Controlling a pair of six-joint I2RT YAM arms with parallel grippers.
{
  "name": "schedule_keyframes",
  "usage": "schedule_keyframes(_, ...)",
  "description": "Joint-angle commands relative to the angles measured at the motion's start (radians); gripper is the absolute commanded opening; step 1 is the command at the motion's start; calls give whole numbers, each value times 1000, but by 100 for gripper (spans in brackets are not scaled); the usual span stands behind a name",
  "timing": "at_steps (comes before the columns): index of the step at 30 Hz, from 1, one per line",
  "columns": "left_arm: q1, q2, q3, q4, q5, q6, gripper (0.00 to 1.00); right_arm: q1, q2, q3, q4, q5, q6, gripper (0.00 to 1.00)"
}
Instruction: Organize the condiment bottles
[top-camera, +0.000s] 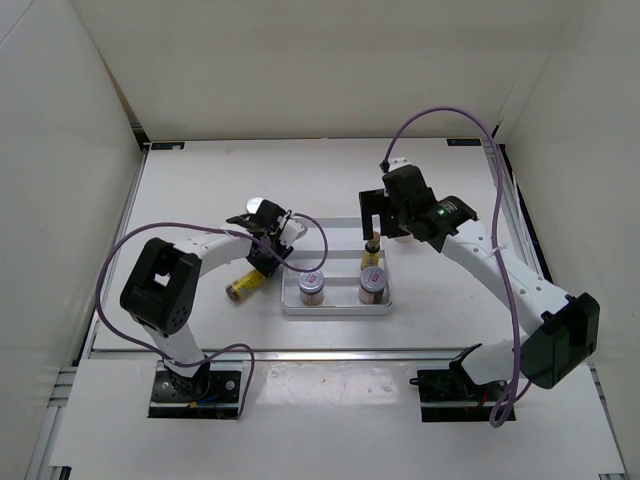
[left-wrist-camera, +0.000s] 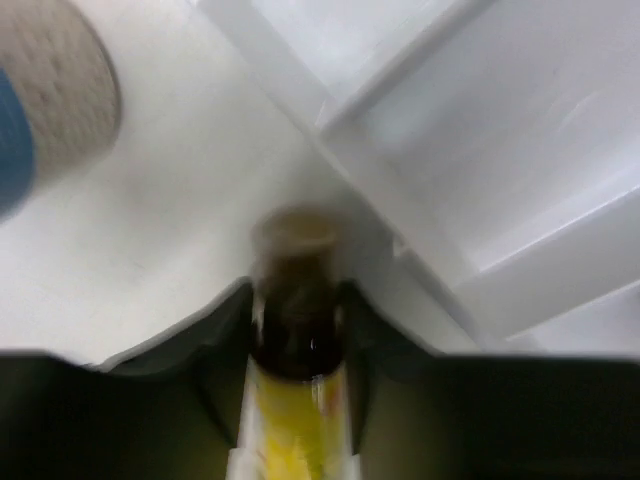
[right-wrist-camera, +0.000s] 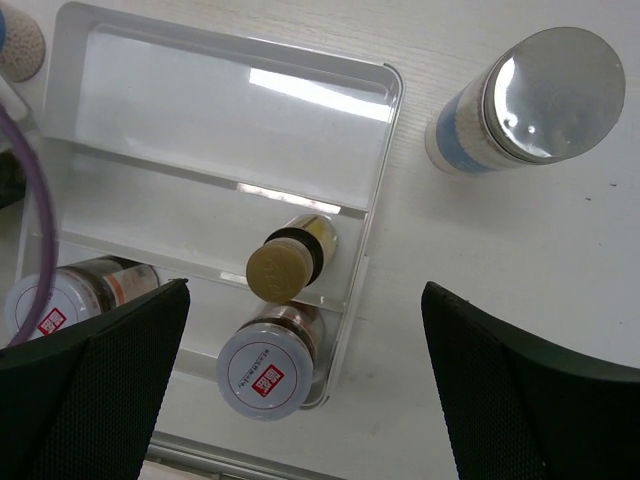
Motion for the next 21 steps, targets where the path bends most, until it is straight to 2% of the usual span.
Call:
schedule_keyframes(1, 1, 8, 26, 6, 36, 4, 38, -19, -34, -6, 14, -1, -14, 100)
schedule_keyframes(2, 1, 8, 35, 6, 36, 4, 26, -19, -34, -6, 14, -1, -14, 100)
schedule_keyframes(5, 1, 19, 35, 6, 24, -19, 12, -29, -34, 3, 5, -1, -25, 100)
schedule_keyframes(11, 1, -42, 26, 6, -14, -29, 11, -49, -54, 3, -4, -11, -25, 100)
schedule_keyframes(19, -40, -339, -5, 35, -113, -74, 11, -49, -54, 3, -23, -20, -25, 100)
schedule_keyframes(21, -40, -387, -5, 50, -97, -95, 11, -49, -54, 3, -23, -20, -25, 100)
